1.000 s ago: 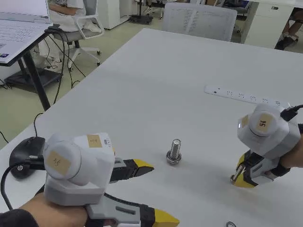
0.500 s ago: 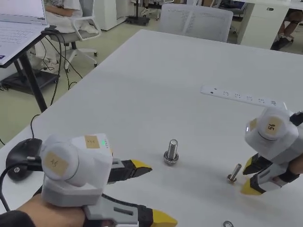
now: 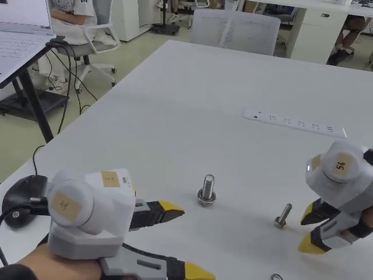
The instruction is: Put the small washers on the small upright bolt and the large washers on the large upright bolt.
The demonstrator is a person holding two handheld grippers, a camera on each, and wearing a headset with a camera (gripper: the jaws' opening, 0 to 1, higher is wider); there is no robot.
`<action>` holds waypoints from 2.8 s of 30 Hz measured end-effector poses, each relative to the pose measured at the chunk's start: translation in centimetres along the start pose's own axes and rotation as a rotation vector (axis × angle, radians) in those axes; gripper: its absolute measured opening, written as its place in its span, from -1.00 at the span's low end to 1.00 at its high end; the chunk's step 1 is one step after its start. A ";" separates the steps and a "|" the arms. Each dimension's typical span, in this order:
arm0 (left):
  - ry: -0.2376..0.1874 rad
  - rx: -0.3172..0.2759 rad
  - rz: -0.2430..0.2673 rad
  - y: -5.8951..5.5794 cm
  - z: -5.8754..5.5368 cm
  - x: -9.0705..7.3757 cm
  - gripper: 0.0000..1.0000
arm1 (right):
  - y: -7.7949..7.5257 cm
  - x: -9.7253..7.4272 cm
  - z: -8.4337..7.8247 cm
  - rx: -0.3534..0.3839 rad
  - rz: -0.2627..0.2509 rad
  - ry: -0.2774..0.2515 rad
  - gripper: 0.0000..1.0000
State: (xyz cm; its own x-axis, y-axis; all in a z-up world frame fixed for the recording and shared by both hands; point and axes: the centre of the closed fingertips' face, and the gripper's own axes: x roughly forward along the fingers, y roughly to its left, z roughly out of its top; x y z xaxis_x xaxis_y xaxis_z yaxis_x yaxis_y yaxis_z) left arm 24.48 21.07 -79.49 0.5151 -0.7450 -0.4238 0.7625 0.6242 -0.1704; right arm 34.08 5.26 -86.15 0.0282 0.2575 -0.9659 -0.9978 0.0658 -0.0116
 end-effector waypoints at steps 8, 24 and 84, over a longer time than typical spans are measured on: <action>-0.001 0.002 -0.003 -0.1 0.0 0.0 0.32 | 1.2 -0.2 -0.1 -0.006 0.011 0.001 -0.35; -0.008 0.012 -0.002 -0.3 0.3 0.0 0.31 | 4.5 0.0 1.0 -0.042 0.043 -0.010 -0.36; -0.035 0.018 -0.001 -0.2 0.9 -0.4 0.30 | 8.2 2.6 2.6 -0.241 0.048 0.036 -0.72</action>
State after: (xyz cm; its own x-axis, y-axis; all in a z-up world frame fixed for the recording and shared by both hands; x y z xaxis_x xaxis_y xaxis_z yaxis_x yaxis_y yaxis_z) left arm 24.44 21.04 -78.52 0.5273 -0.7536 -0.3925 0.7697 0.6193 -0.1550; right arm 26.15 8.98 -88.04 -0.0177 0.2201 -0.9753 -0.9837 -0.1786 -0.0225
